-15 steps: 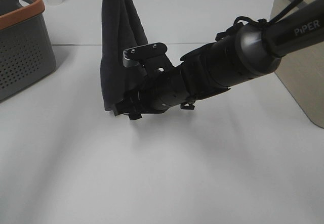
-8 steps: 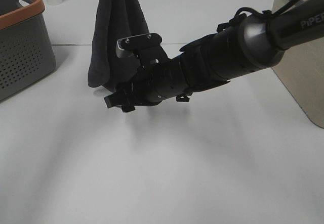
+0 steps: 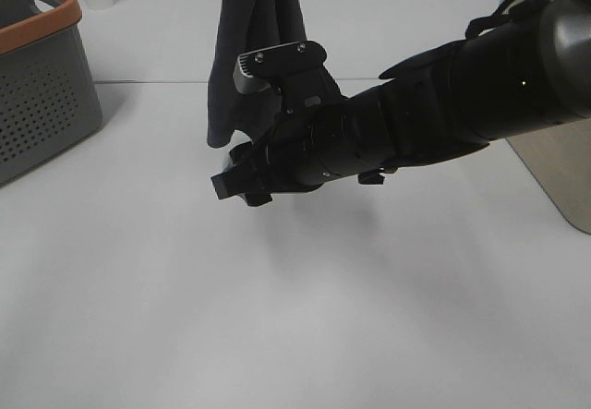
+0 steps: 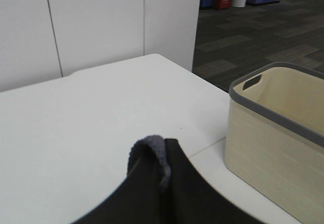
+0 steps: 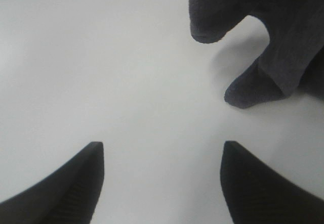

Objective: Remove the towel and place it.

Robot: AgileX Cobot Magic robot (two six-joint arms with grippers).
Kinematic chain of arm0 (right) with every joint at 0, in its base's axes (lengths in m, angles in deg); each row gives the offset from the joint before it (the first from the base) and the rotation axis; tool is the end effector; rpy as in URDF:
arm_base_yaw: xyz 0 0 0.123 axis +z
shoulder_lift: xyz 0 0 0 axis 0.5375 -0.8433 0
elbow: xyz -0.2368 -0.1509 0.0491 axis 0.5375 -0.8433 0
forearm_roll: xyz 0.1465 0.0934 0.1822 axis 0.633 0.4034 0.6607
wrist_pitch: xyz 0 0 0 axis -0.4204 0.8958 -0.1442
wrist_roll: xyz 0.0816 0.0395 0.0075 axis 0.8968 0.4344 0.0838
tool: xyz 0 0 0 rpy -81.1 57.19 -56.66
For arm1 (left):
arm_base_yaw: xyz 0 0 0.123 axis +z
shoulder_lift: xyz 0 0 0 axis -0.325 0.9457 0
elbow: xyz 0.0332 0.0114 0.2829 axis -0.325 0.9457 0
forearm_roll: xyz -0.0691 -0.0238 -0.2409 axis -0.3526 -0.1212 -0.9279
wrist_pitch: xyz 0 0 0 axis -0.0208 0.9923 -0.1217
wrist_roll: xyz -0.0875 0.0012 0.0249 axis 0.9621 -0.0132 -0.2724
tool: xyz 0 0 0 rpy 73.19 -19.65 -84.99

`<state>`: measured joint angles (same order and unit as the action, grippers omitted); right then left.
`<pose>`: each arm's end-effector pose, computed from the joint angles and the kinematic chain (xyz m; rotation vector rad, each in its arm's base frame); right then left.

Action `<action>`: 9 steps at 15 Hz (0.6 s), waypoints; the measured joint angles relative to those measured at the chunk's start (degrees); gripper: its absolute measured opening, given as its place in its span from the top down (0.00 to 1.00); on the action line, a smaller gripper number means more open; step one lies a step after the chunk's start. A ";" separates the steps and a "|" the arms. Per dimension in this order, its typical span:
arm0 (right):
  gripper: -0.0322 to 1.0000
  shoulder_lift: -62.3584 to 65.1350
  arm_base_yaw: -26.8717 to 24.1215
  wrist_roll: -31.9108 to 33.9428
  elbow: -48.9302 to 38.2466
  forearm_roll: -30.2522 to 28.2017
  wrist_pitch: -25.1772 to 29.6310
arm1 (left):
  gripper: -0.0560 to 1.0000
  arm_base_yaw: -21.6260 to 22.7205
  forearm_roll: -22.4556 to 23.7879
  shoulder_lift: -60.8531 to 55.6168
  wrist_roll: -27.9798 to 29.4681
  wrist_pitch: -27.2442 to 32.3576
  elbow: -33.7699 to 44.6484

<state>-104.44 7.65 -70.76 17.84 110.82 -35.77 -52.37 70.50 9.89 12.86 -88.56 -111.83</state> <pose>0.2845 0.2429 0.1557 -0.7370 2.2775 0.4028 0.3505 -0.2376 0.3583 0.5488 1.6807 -0.4790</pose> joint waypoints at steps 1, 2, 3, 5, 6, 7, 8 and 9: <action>0.34 0.00 0.00 0.00 -0.23 0.00 -0.23 | 0.95 -0.80 0.17 0.00 -1.26 2.23 -0.40; 0.34 0.00 0.00 0.00 -0.29 0.00 -1.26 | 0.95 -1.72 0.23 0.00 -3.21 5.39 -0.80; 0.34 0.06 0.00 0.00 -0.29 0.00 -3.04 | 0.95 -1.89 -0.74 0.00 -4.58 8.31 -0.97; 0.34 1.20 0.00 0.00 -0.23 -1.49 -4.93 | 0.95 -1.20 -5.50 0.00 -8.42 11.75 -0.97; 0.34 2.06 0.00 -0.06 0.52 -5.27 -5.04 | 0.95 -0.57 -7.91 0.00 -10.60 12.20 -0.97; 0.34 2.46 0.00 -0.11 1.03 -8.37 -5.04 | 0.95 -0.52 -9.28 0.00 -11.69 12.43 -0.97; 0.34 2.92 0.00 -0.11 1.95 -14.50 -4.70 | 0.95 -0.17 -11.69 0.00 -14.21 12.61 -0.97; 0.34 3.21 0.00 -0.11 2.35 -20.28 -3.21 | 0.95 0.11 -14.15 0.00 -17.02 12.61 -0.97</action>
<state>-101.23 7.65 -70.87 20.19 90.54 -38.97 -52.26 56.35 9.89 -4.16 -75.96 -112.80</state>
